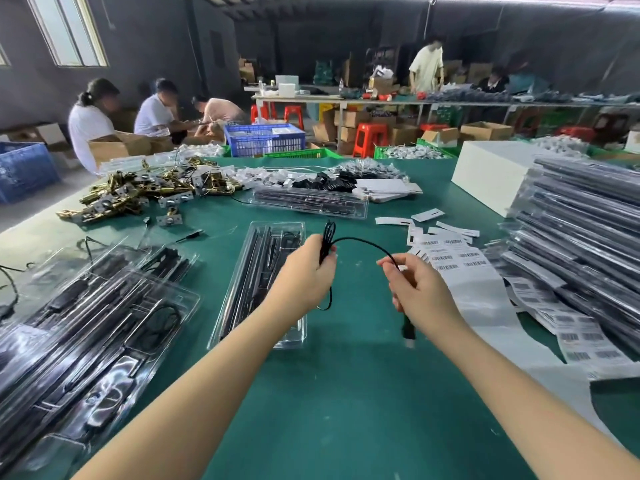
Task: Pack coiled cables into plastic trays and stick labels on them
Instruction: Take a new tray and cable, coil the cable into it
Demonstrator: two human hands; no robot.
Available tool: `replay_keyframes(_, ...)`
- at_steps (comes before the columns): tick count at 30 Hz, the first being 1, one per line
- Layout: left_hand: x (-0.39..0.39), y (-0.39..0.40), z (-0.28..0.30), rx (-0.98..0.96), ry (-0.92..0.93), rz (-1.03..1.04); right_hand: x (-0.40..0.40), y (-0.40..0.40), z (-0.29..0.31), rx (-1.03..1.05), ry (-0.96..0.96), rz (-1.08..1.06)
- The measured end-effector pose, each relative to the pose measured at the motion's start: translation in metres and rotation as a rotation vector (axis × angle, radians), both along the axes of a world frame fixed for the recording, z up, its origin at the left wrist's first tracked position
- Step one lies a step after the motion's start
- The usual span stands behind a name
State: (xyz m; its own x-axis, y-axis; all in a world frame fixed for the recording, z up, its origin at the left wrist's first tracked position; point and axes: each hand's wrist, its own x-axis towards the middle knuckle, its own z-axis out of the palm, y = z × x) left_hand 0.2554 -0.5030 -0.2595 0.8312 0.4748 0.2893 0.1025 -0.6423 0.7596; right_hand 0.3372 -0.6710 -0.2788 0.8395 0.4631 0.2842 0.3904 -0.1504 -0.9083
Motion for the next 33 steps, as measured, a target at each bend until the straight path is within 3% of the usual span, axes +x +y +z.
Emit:
replay_keyframes(3,-0.001,-0.010,-0.022,-0.357,-0.002,-0.026,-0.005,0.015,-0.016,0.214,0.059,-0.109)
replay_keyframes(7,-0.001,-0.013,-0.051,-0.675,-0.182,-0.005,-0.023,0.047,-0.030,0.217,-0.220,-0.215)
replay_keyframes(11,-0.004,-0.008,-0.066,-0.777,-0.346,-0.016,-0.042,0.063,-0.050,0.095,-0.359,-0.269)
replay_keyframes(18,-0.002,0.005,-0.062,-1.041,-0.418,0.017,-0.041,0.067,-0.061,-0.115,-0.529,-0.158)
replay_keyframes(21,-0.001,0.005,-0.065,-1.005,-0.389,-0.034,-0.040,0.068,-0.063,-0.063,-0.553,-0.189)
replay_keyframes(26,0.001,-0.001,-0.072,-0.702,-0.281,-0.082,-0.041,0.064,-0.063,0.065,-0.556,-0.173)
replay_keyframes(31,0.002,0.005,-0.072,-0.779,-0.349,-0.100,-0.044,0.063,-0.063,-0.053,-0.740,-0.097)
replay_keyframes(33,0.000,0.006,-0.074,-0.781,-0.333,-0.081,-0.047,0.067,-0.064,-0.147,-0.728,-0.090)
